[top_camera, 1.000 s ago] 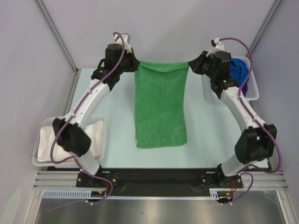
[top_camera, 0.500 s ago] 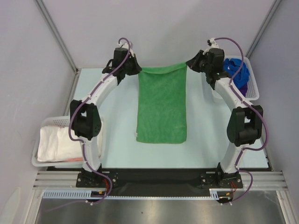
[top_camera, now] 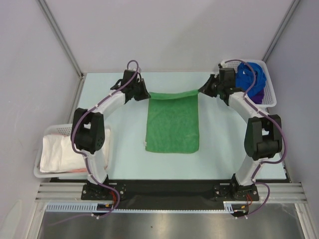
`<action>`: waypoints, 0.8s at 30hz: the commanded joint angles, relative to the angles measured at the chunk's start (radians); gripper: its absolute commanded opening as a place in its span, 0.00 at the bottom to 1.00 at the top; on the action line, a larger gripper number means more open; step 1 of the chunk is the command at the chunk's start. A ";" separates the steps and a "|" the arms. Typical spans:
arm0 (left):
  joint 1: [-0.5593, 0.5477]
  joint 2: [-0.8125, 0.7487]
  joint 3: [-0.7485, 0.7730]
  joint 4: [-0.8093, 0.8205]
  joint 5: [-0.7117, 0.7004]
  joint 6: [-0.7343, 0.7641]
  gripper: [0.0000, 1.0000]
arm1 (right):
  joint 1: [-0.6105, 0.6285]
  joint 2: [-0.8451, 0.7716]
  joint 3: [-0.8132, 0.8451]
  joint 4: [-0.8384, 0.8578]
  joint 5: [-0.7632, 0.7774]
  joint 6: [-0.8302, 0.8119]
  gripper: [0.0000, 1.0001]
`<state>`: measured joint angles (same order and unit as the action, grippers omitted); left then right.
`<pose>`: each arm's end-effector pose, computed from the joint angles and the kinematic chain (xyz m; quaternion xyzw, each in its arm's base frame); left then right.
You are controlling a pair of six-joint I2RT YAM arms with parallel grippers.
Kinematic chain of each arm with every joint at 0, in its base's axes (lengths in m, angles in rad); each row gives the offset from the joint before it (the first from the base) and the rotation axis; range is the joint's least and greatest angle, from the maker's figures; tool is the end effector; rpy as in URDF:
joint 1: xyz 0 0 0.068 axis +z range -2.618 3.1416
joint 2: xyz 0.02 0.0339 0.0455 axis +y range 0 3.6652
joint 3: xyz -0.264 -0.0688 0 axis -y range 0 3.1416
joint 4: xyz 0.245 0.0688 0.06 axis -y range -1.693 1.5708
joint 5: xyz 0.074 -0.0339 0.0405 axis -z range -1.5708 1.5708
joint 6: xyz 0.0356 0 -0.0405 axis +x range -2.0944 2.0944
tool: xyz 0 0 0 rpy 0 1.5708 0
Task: Fold and stack the towels
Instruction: Fold the towel
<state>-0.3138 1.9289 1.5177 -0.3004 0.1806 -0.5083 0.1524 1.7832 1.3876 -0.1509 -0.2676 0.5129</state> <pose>0.4200 -0.1430 0.2466 -0.0505 0.9048 -0.2409 0.3475 0.4111 0.0727 0.2762 0.0906 0.8616 0.2685 0.4211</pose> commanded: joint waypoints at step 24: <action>-0.088 -0.278 -0.384 0.004 -0.041 -0.119 0.00 | 0.035 -0.258 -0.404 -0.036 -0.005 0.044 0.00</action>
<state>-0.3920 1.7432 1.1484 -0.3058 0.1673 -0.6033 0.1757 1.5963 1.0107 -0.1967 -0.2710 0.5476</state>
